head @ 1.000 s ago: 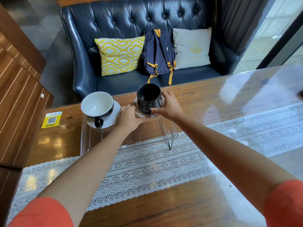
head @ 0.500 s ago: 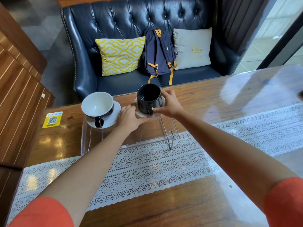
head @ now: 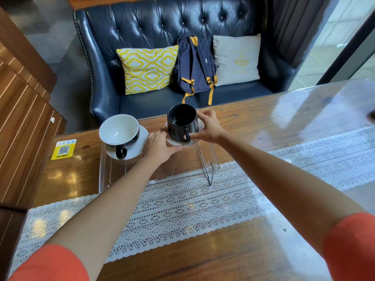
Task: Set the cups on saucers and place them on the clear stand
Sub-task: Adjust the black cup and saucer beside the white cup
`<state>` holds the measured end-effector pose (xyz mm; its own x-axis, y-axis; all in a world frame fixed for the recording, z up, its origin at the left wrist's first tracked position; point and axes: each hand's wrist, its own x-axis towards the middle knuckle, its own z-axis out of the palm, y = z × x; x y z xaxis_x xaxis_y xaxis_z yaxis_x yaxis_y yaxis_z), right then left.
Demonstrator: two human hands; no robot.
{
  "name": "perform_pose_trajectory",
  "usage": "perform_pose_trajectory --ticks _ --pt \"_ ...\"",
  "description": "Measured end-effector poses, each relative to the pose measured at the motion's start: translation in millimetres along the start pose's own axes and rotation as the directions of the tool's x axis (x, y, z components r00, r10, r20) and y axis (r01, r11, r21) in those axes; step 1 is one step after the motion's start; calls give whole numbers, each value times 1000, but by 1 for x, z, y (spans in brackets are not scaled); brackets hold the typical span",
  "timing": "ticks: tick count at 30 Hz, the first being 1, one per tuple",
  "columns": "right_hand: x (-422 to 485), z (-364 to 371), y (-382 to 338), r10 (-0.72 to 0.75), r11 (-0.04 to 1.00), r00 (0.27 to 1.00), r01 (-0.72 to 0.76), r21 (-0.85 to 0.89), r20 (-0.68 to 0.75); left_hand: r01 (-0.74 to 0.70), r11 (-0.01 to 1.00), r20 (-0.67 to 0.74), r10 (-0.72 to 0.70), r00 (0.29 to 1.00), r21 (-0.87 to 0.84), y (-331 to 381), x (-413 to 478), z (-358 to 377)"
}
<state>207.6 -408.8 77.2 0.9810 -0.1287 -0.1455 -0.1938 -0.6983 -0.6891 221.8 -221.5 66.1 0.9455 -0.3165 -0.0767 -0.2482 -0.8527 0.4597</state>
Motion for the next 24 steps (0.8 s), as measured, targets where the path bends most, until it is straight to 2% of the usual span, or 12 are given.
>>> perform_pose_trajectory --ticks 24 --pt "-3 9 4 -47 996 996 53 74 -72 2 1000 -4 -2 1000 7 -2 -1 1"
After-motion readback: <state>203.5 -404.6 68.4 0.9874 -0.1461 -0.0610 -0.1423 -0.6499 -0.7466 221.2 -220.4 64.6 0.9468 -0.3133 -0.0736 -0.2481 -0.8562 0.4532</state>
